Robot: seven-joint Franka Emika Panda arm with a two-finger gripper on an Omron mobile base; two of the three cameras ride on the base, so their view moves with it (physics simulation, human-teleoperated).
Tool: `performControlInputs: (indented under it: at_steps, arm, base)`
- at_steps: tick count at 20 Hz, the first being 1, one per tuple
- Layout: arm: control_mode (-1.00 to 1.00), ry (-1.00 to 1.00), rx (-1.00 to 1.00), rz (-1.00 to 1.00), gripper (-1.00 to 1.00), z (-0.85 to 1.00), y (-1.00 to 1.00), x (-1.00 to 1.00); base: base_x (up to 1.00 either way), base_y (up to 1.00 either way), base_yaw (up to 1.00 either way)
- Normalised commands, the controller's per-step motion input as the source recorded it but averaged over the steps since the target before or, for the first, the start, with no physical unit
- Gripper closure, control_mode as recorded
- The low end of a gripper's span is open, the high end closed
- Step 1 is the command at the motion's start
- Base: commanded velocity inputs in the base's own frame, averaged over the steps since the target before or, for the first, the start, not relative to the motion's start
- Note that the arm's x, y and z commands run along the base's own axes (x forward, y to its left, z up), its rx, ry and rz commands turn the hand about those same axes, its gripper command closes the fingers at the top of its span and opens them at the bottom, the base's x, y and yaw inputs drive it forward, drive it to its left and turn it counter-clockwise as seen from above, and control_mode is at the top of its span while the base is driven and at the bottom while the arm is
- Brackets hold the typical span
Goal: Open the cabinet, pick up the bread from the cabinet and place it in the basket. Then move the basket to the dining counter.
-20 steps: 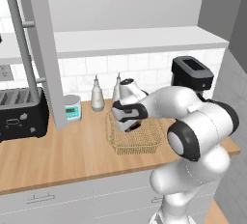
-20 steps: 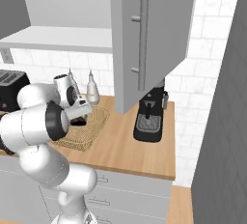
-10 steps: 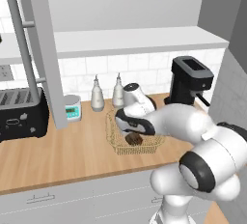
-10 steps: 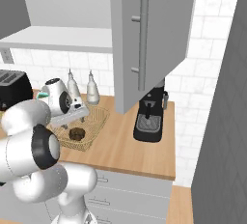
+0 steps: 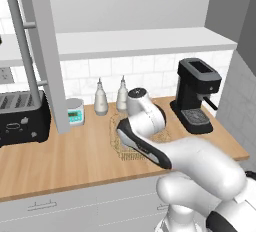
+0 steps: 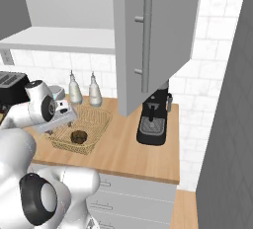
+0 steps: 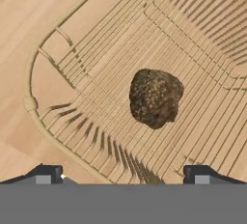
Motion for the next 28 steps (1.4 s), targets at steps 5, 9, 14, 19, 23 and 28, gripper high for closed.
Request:
performControlInputs:
  at_steps: [5, 9, 14, 19, 23, 28]
  arm:
    - [-1.00, 0.00, 0.01, 0.17, -1.00, -0.03, 0.62, -0.21]
    - [-1.00, 0.00, 0.00, 0.16, -1.00, -0.09, 0.37, 0.00]
    - [-1.00, 0.00, -0.03, 0.13, -1.00, -0.29, 0.03, 0.18]
    - [-1.00, 0.00, -0.01, 0.12, -1.00, -0.42, 0.00, 0.19]
    - [-1.00, 0.00, 0.00, 0.12, -1.00, -0.44, -0.06, 0.11]
    - [-1.00, 0.00, 0.00, 0.11, 1.00, -0.45, -0.05, 0.04]
  base:
    - [0.00, 0.00, 0.00]
    - [0.00, 0.00, 0.00]
    - [0.00, 0.00, 0.00]
    - [0.00, 0.00, 0.00]
    - [0.00, 0.00, 0.00]
    - [0.00, 0.00, 0.00]
